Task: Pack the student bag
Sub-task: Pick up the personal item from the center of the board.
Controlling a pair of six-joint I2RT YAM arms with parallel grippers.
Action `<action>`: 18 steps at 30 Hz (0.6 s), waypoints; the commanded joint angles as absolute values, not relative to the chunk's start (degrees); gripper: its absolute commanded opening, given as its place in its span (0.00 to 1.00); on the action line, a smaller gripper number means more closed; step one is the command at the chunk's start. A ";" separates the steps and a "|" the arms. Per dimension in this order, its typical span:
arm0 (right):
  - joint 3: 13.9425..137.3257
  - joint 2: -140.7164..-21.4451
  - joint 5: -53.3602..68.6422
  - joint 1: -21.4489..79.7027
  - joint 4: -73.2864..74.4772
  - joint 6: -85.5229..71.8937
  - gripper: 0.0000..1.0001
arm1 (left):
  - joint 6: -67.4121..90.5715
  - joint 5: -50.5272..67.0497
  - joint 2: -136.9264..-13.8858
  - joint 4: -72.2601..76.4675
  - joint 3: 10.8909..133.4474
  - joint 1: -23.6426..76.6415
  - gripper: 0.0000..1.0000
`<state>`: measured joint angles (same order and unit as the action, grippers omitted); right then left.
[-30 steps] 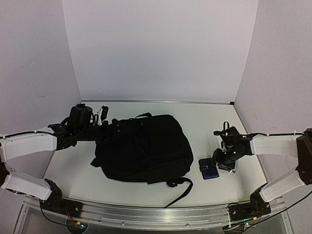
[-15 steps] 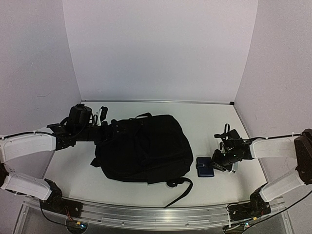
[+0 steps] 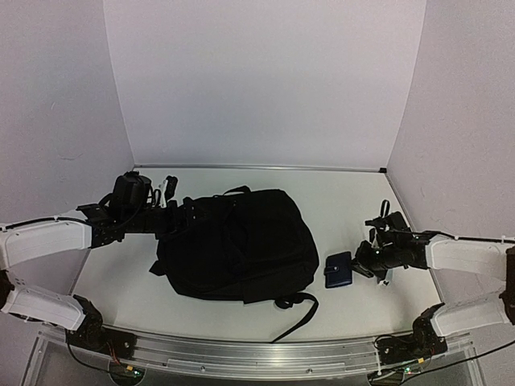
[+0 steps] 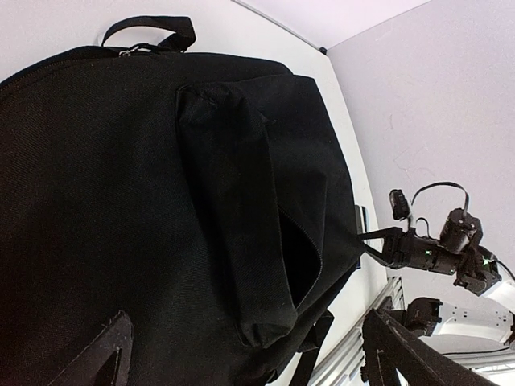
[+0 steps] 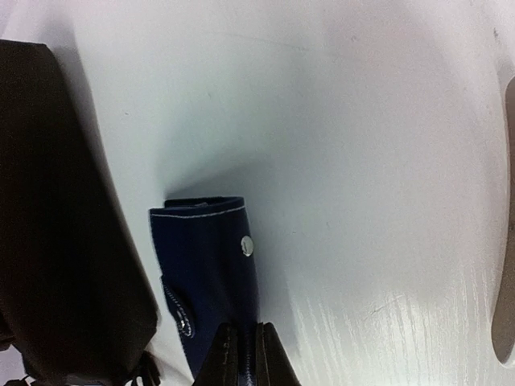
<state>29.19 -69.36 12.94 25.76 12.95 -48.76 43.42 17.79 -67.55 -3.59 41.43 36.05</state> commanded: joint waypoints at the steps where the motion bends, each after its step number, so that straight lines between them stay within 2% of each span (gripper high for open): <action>1: 30.88 -61.30 8.97 25.72 16.25 -52.91 0.00 | 42.18 18.44 -65.80 -3.45 44.06 35.77 1.00; 6: 37.33 -52.82 4.65 25.74 23.13 -52.98 0.00 | 41.05 22.90 -68.01 -2.77 47.07 35.79 1.00; 9: 41.50 -49.43 6.33 25.74 23.72 -50.80 0.00 | 40.60 27.06 -70.31 -1.26 49.66 36.75 0.99; 14: 47.45 -49.54 15.97 25.76 19.55 -46.50 0.00 | 39.68 29.54 -74.88 2.76 55.29 42.87 0.99; 18: 47.56 -52.02 27.58 26.16 9.93 -47.19 0.00 | 41.09 34.15 -79.62 10.03 58.37 46.70 1.00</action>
<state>46.08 -49.85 15.39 25.76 20.00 -48.27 41.32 27.97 -76.02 0.74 53.69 43.50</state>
